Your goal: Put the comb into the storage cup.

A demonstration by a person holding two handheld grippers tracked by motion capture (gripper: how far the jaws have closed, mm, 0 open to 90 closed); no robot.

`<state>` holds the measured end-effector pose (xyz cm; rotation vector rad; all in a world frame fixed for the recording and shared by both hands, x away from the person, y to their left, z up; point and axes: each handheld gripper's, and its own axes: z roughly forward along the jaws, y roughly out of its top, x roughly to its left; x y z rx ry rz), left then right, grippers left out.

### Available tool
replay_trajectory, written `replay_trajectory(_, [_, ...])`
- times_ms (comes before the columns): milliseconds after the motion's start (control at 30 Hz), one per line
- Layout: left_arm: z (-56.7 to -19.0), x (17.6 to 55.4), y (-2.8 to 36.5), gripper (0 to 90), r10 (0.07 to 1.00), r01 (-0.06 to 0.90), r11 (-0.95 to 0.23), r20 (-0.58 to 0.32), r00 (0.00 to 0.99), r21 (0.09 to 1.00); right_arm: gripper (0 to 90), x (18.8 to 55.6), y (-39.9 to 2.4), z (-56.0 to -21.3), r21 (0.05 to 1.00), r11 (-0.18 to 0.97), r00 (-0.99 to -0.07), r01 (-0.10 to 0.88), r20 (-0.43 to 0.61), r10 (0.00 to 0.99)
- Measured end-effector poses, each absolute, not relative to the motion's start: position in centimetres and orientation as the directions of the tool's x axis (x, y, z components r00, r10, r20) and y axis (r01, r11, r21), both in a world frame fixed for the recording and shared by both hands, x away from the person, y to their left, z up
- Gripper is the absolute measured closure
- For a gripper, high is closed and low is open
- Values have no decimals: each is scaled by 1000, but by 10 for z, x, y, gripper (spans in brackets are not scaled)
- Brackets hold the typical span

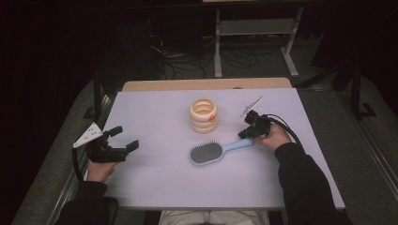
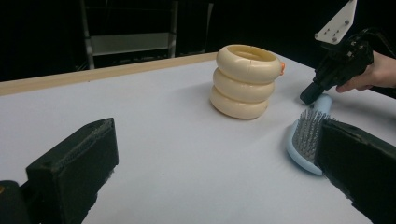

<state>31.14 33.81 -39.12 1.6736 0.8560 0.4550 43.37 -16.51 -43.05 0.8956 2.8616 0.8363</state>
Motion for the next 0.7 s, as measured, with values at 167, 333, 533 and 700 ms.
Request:
replay_trajectory(167, [-391, 311, 338, 0, 739, 301, -92, -137, 659, 949, 885, 429, -168, -431, 495, 700, -840, 514, 126, 528])
replay_trajectory(333, [-391, 311, 338, 0, 739, 301, -92, -137, 660, 949, 886, 423, -169, -432, 483, 714, -845, 507, 113, 523])
replay_trajectory(533, [-391, 311, 337, 0, 739, 302, -94, -136, 660, 949, 887, 414, -170, -430, 478, 730, -858, 488, 105, 503])
replay_trajectory(700, [-391, 311, 337, 0, 738, 303, -96, -136, 661, 948, 887, 406, -169, -428, 475, 744, -866, 470, 85, 493])
